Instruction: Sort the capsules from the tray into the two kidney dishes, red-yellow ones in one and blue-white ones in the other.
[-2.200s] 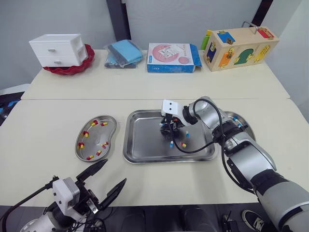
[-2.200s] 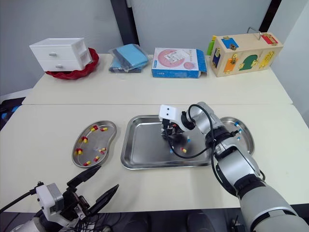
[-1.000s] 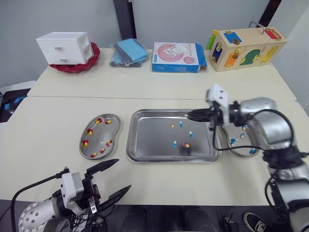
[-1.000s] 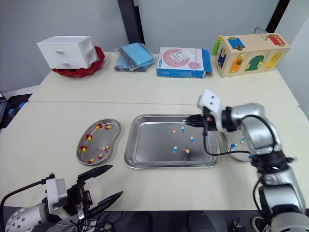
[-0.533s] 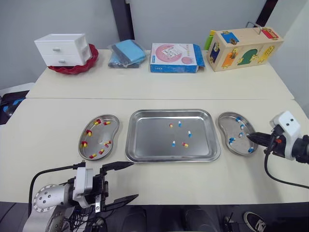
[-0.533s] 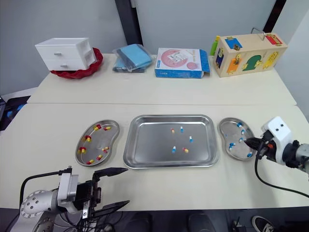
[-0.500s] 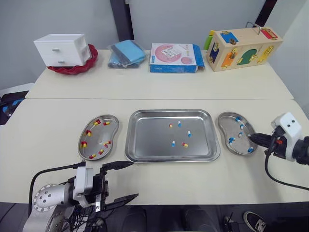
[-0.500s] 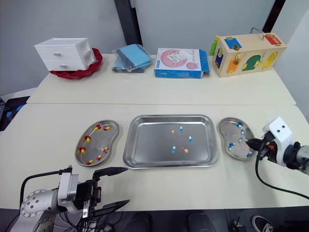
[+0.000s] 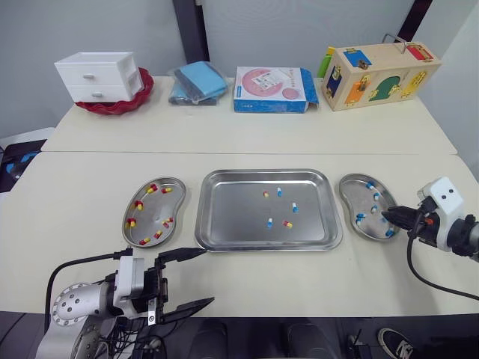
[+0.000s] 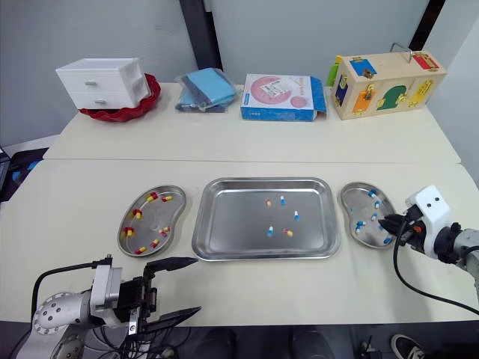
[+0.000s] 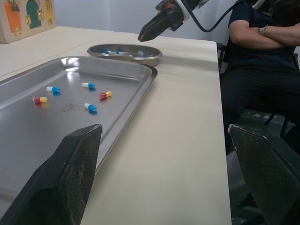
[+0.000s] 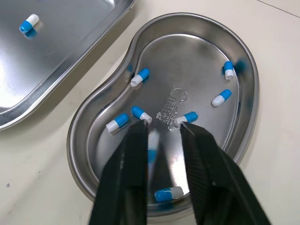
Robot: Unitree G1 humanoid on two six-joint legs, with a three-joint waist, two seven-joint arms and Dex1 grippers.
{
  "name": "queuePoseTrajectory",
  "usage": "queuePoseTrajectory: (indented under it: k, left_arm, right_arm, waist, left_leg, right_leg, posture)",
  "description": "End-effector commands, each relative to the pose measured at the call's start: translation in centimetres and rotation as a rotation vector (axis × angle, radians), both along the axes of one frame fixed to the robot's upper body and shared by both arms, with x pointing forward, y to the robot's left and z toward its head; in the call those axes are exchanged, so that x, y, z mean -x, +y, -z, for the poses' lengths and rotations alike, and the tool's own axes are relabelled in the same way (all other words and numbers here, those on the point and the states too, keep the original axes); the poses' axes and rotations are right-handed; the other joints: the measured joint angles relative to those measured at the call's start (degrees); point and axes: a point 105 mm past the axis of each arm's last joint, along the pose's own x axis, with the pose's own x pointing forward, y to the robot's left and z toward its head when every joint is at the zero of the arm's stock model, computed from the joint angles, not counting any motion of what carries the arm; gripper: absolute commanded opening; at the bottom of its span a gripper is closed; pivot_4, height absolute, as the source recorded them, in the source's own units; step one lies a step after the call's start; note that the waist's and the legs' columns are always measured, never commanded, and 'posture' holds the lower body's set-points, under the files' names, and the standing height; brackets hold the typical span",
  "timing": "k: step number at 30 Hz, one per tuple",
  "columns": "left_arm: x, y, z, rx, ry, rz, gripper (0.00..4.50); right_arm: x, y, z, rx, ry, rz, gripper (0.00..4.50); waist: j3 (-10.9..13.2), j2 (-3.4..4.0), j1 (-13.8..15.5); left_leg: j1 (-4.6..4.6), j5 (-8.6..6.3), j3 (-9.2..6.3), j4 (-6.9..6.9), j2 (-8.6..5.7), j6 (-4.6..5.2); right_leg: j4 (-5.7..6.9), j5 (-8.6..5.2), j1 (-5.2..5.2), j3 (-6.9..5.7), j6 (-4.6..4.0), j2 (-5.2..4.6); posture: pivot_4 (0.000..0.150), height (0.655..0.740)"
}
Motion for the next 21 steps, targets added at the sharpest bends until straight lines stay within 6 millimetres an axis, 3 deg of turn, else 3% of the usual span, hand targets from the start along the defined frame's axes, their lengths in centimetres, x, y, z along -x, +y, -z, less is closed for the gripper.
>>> queuePoseTrajectory:
  k: [1, 5, 8, 12, 21]
  left_arm:
    - [0.0, 0.2, -0.4, 0.014, -0.013, -0.017, 4.50]
    - [0.0, 0.2, -0.4, 0.015, -0.013, -0.027, 4.50]
    - [-0.3, 0.6, -0.5, 0.022, -0.010, -0.078, 4.50]
    - [-0.1, 1.5, -0.1, 0.015, 0.000, -0.145, 4.50]
    - [0.1, 2.0, -0.3, 0.018, -0.010, -0.237, 4.50]
  right_arm:
    - [0.0, -0.3, -1.2, 0.016, -0.043, -0.011, 2.23]
    - [0.4, -1.1, -2.0, 0.009, -0.057, -0.006, 3.38]
    - [1.8, -2.8, -3.1, 0.002, -0.070, -0.015, 4.38]
    - [3.3, -5.2, -3.8, 0.029, -0.079, -0.036, 4.45]
    - [4.6, -10.4, -3.7, 0.103, -0.022, -0.002, 4.45]
  waist:
    - [0.0, 0.00, 0.0]
    - [0.0, 0.00, 0.0]
    - [0.0, 0.00, 0.2]
    - [0.0, -0.02, 0.4]
    - [0.0, -0.06, 0.0]
  left_leg:
    - [0.00, 0.00, 0.00, 0.00, 0.00, 0.00]
    - [0.00, 0.00, 0.00, 0.00, 0.00, 0.00]
    - [-0.01, 0.00, 0.00, 0.00, 0.00, 0.00]
    - [0.01, 0.00, 0.02, 0.00, 0.00, 0.01]
    - [0.31, -0.01, 0.20, 0.00, 0.00, 0.01]
  right_leg:
    - [0.00, 0.00, 0.00, 0.00, 0.00, 0.00]
    - [0.00, 0.00, 0.00, 0.00, 0.00, 0.00]
    - [-0.02, 0.00, 0.00, 0.00, 0.00, 0.00]
    - [-0.07, 0.00, 0.06, -0.02, 0.00, -0.01]
    - [-0.09, -0.01, 0.30, 0.15, 0.02, -0.01]
  posture:
    - [0.150, 0.7400]
    - [0.150, 0.7400]
    - [0.150, 0.7400]
    - [0.150, 0.7400]
    - [0.150, 0.7400]
